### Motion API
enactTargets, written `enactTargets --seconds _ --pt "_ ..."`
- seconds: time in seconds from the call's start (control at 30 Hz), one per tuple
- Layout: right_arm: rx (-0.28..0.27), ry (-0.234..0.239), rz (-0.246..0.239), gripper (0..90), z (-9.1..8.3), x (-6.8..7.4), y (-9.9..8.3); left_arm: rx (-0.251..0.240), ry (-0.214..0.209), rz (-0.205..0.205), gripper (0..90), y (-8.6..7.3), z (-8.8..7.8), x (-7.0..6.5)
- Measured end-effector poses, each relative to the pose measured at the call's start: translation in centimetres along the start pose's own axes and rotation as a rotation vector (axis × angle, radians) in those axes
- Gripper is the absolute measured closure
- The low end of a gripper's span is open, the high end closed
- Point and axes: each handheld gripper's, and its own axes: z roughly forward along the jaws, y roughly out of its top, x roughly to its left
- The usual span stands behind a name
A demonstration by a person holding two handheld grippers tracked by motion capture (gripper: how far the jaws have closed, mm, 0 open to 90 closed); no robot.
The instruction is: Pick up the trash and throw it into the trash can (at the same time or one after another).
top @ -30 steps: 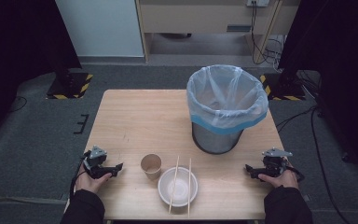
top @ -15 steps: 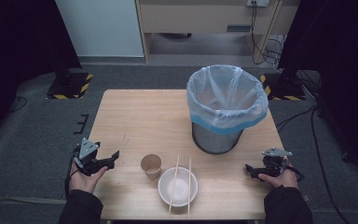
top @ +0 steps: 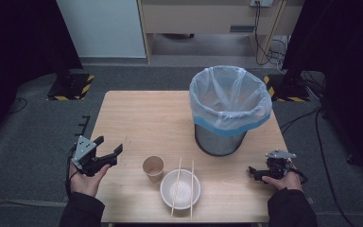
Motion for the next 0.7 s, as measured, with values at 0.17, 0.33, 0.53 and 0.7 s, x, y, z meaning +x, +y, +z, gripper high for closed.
enactTargets --seconds 0.17,0.33,0.53,0.7 --pt "-0.001 -0.001 -0.002 0.7 0.0 0.0 0.0 -0.024 -0.031 0.006 22.9 0.8 0.1 -1.3" --pt "-0.001 -0.001 -0.002 0.7 0.0 0.0 0.0 -0.007 -0.066 0.028 25.0 0.8 0.8 -2.6" --pt "-0.001 0.000 -0.003 0.7 0.0 0.0 0.0 0.031 -0.090 0.044 29.2 0.2 1.9 -3.7" --pt "-0.001 0.001 -0.003 0.7 0.0 0.0 0.0 0.081 -0.116 0.039 35.2 -0.7 2.9 -4.5"
